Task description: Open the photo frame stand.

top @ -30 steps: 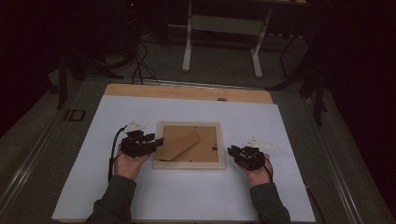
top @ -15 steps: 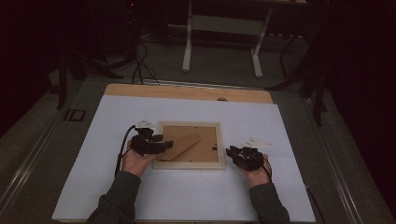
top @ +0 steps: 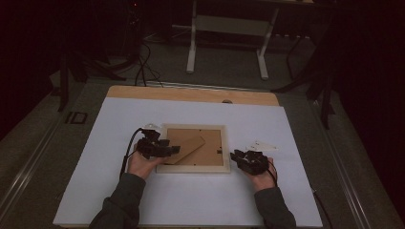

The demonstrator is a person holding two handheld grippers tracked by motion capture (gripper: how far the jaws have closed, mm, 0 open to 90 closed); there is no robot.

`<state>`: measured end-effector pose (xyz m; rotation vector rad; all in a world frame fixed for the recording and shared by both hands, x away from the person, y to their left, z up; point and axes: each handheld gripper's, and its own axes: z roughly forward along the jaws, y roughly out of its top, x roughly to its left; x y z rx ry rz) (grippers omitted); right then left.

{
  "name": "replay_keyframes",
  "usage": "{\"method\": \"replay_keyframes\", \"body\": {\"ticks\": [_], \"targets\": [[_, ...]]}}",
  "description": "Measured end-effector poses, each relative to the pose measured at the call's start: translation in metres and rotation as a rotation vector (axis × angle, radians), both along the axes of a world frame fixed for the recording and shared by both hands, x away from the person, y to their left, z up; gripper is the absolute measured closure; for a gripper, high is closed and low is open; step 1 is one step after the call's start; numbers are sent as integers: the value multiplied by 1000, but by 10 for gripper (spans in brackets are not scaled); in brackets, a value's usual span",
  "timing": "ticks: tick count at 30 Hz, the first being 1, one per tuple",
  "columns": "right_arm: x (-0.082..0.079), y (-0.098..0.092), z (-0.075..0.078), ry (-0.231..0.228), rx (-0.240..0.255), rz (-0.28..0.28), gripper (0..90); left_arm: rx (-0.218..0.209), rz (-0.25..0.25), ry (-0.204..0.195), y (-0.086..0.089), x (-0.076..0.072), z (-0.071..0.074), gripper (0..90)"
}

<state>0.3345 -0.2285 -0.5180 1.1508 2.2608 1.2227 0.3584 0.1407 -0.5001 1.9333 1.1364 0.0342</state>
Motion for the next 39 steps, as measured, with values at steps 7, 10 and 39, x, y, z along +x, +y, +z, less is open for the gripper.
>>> {"method": "replay_keyframes", "body": {"ticks": [7,10,39], "targets": [[0,0,0,0,1,1,708,-11,-32,35,-2,3,-5,371],[0,0,0,1,1,3,707,-6,-37,38,-2,3,-5,367],[0,3,-1,2,-9,21,701,-5,-100,92,-10,0,-15,388]]}}
